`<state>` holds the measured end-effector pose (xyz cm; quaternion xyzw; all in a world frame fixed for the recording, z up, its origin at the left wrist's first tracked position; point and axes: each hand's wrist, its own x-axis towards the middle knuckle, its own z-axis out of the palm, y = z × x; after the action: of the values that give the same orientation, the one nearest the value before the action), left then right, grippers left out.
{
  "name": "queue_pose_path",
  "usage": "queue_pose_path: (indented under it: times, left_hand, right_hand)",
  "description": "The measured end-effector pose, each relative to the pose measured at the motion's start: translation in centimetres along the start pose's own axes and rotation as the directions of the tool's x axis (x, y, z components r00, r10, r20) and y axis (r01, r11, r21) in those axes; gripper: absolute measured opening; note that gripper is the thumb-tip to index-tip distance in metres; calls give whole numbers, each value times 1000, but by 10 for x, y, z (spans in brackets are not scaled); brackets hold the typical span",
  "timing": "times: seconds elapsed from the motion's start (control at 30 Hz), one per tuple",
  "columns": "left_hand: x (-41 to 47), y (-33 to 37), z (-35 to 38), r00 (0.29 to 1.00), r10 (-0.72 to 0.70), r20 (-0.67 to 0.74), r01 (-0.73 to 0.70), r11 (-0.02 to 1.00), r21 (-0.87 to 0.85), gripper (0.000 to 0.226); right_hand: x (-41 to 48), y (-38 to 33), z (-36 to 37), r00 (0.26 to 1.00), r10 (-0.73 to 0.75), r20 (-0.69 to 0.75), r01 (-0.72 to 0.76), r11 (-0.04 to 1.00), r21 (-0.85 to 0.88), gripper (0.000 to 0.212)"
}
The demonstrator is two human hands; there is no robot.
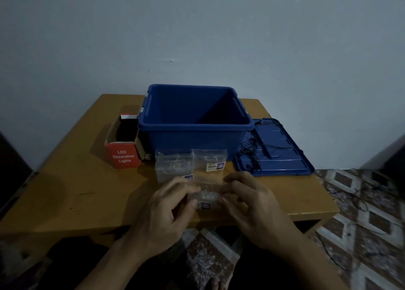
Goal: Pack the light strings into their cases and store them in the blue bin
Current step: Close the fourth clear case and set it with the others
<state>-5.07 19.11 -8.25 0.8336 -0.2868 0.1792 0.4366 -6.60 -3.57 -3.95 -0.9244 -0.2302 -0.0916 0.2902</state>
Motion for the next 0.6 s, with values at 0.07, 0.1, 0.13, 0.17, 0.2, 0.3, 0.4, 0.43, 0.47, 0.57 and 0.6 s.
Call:
queue_pose_path:
  times: [0.07, 0.1, 0.13, 0.17, 0.2, 0.3, 0.4, 0.43, 0.47, 0.57, 0.6]
  left_hand:
    - [-1, 0, 1, 1000, 1, 5, -1, 1000, 11, 18]
    - [-1, 0, 1, 1000, 4, 6, -4, 1000, 15, 19]
    - [-2, 0, 2, 1000, 3, 11, -3, 1000, 14, 19]
    - [-2, 0, 2, 1000, -4, 16, 4, 1000, 6, 19]
    - [-3, 0, 2, 1000, -15, 19, 15, 1000, -6, 19]
    - [-1, 3, 0, 1000, -30, -3, 30, 999, -45, 18]
    - [2, 8, 0, 999, -39, -35, 36, 997, -71, 18]
    - [2, 9, 0, 997, -58, -40, 55, 995, -81, 20]
    - [1, 10, 0, 995, -87, -41, 83, 992, -98, 22]
    - [-2, 11, 0, 985, -172, -32, 164, 970, -178, 27]
    - [-1, 13, 0, 981, -193, -31, 184, 962, -201, 28]
  right_hand:
    - [-2, -3, 6, 999, -24, -32, 25, 999, 22, 26]
    - [-3, -4, 9, 999, -26, -31, 27, 999, 22, 26]
    - [-4, -5, 12, 999, -22, -30, 22, 1000, 21, 27]
    - [-4, -6, 14, 999, -15, -36, 16, 999, 28, 27]
    - [-5, -6, 15, 999, -7, -47, 9, 999, 47, 26]
    - [-4, -8, 18, 994, 25, -102, -14, 994, 108, 24]
    - [-4, -9, 24, 971, 130, -200, -78, 966, 245, 15]
    - [-4, -9, 26, 952, 205, -229, -121, 935, 332, 16]
    - [-5, -9, 27, 925, 299, -234, -174, 882, 438, 17]
    - [-2, -9, 28, 842, 524, -126, -301, 652, 696, 8]
    - [0, -10, 26, 834, 545, -93, -320, 613, 723, 7]
